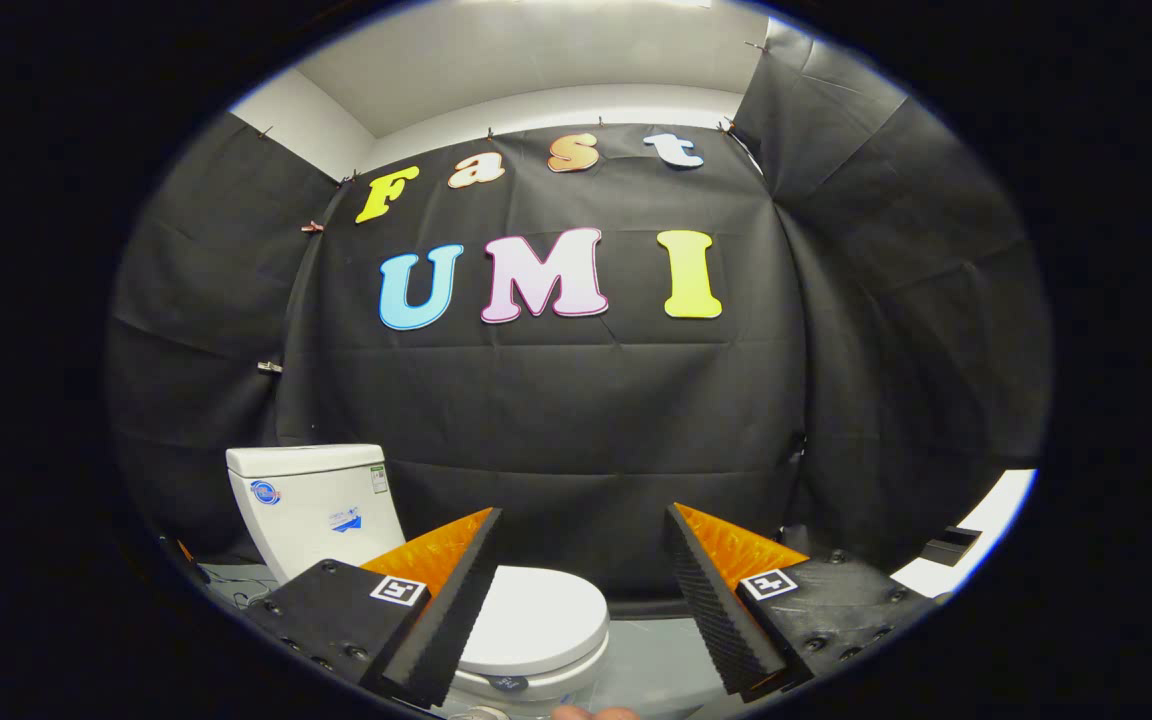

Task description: Open the toilet lid.

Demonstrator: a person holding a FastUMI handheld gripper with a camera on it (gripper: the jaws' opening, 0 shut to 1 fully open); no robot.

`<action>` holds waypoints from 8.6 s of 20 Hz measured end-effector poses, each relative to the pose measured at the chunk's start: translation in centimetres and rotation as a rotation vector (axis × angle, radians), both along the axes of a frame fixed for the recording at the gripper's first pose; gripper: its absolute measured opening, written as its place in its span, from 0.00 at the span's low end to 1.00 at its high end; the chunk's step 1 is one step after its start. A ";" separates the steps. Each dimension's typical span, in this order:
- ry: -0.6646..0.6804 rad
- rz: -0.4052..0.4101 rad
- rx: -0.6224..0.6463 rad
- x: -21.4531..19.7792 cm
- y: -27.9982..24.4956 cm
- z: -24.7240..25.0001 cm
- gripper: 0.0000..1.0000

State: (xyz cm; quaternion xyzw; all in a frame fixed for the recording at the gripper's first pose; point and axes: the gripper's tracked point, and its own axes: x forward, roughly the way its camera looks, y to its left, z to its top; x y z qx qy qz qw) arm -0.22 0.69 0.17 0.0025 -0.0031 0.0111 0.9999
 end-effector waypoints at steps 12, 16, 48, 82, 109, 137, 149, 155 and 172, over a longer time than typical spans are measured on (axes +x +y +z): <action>0.326 0.052 0.120 2.8 1.7 -7.0 0.98; 0.500 0.061 0.198 3.4 3.4 -12.3 0.98; 1.016 0.017 0.712 0.0 6.6 -34.0 0.05; 0.521 0.350 -0.001 7.4 24.5 -9.4 0.05; 0.358 0.636 -0.147 9.1 43.6 -7.6 0.89; 0.011 0.052 -0.207 4.7 5.5 3.9 0.99; 0.002 -0.096 -0.165 3.4 -1.9 3.5 0.99; 0.022 -0.097 -0.145 3.3 -2.2 3.0 0.99; 0.062 -0.091 -0.104 3.5 -2.4 2.0 0.99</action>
